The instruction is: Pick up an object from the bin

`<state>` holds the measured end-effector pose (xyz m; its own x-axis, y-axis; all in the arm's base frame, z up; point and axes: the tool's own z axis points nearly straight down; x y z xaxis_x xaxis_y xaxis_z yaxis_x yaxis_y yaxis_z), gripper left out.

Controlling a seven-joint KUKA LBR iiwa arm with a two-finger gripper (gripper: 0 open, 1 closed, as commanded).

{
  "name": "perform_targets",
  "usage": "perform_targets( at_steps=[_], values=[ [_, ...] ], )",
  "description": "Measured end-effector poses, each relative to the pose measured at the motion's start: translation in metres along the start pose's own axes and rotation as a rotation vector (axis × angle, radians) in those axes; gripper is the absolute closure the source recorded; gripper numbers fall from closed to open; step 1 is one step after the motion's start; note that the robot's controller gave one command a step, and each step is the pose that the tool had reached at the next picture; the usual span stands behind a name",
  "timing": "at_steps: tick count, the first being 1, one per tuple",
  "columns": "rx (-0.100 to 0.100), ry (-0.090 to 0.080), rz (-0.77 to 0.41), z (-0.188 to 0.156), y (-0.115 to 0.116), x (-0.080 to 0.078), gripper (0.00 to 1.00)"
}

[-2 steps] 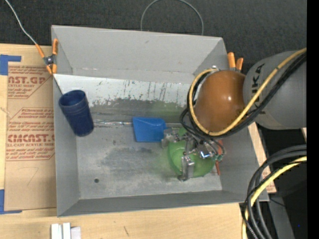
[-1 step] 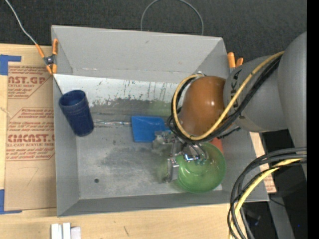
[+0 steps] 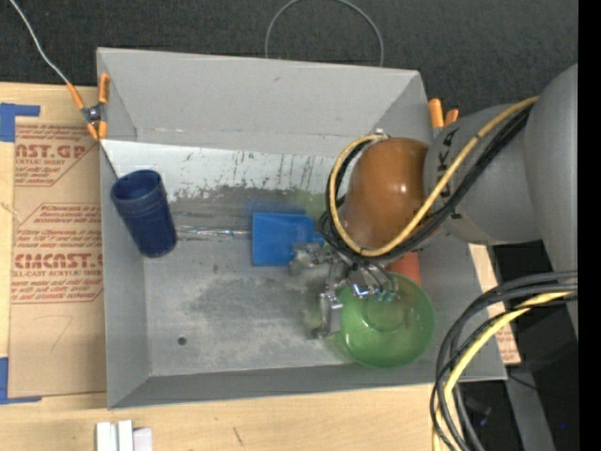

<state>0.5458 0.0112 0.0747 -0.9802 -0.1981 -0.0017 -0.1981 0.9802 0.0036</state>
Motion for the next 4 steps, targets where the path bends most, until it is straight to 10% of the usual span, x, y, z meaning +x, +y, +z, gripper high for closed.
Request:
perform_targets(
  at_steps=[2,3,4],
  values=[
    [0.001,-0.004,-0.109,0.000,-0.098,-0.012,0.00],
    [-0.005,0.001,-0.285,0.004,-0.084,0.003,0.00],
    [-0.006,-0.013,-0.483,0.003,-0.152,0.032,0.00]
  ],
)
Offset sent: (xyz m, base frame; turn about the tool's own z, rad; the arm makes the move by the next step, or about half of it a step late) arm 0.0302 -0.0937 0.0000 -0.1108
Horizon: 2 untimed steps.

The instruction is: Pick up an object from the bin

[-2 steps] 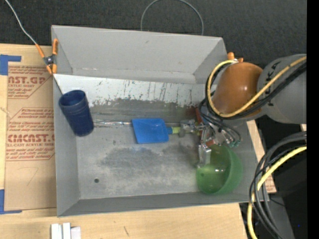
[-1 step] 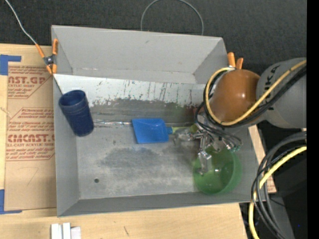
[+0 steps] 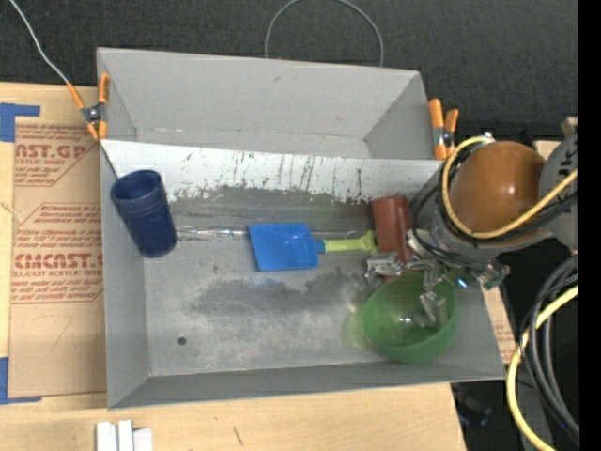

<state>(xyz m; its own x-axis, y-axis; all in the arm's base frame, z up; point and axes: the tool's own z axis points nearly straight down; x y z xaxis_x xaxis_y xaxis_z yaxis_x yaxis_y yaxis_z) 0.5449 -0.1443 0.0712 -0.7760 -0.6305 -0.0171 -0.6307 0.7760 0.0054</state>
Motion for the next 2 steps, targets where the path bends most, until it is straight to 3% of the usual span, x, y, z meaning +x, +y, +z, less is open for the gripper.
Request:
perform_targets(
  at_steps=[1,2],
  values=[
    [-0.012,-0.004,-0.307,0.0007,0.0110,-0.0119,1.00],
    [-0.012,-0.004,-0.307,0.0007,0.0111,-0.0120,1.00]
  ],
)
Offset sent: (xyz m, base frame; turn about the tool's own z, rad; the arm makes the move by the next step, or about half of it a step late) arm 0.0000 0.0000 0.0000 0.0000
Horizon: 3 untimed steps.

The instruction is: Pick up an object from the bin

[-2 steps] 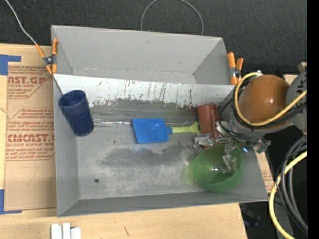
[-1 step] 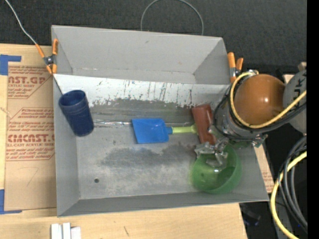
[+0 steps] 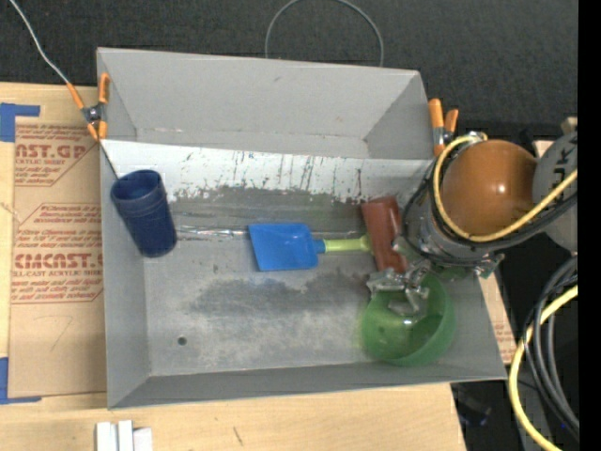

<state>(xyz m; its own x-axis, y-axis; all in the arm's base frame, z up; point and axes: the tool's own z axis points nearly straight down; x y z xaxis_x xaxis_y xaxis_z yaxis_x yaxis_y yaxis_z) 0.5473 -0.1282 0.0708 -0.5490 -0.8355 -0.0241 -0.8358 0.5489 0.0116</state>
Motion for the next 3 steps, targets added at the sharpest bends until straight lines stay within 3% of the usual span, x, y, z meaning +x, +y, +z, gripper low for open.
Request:
perform_targets(
  at_steps=[1,2,3],
  values=[
    [0.000,-0.004,-0.018,-0.089,-0.019,0.000,1.00],
    [0.003,-0.008,-0.009,-0.043,-0.013,-0.005,1.00],
    [-0.003,-0.005,-0.021,-0.128,-0.013,-0.006,1.00]
  ],
)
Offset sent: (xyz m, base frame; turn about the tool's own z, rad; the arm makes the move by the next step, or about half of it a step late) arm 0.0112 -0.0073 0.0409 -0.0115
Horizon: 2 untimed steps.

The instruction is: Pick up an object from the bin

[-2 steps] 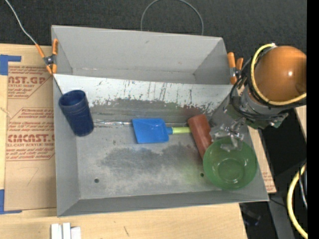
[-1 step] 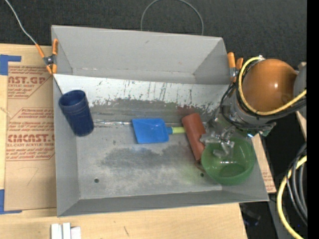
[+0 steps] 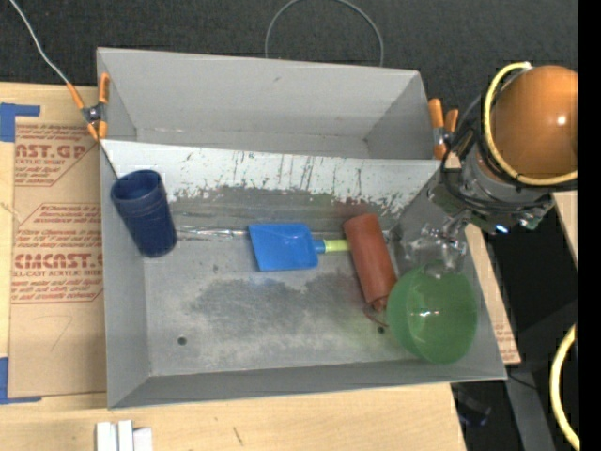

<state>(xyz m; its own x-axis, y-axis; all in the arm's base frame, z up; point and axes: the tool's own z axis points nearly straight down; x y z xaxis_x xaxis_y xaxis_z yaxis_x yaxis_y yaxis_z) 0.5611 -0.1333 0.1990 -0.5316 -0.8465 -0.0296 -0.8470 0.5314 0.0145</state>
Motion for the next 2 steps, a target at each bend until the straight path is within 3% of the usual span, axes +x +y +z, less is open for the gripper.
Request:
perform_targets(
  at_steps=[1,2],
  values=[
    [0.008,-0.006,-0.128,0.014,-0.001,-0.012,1.00],
    [-0.002,-0.003,-0.146,-0.059,-0.003,-0.004,1.00]
  ],
)
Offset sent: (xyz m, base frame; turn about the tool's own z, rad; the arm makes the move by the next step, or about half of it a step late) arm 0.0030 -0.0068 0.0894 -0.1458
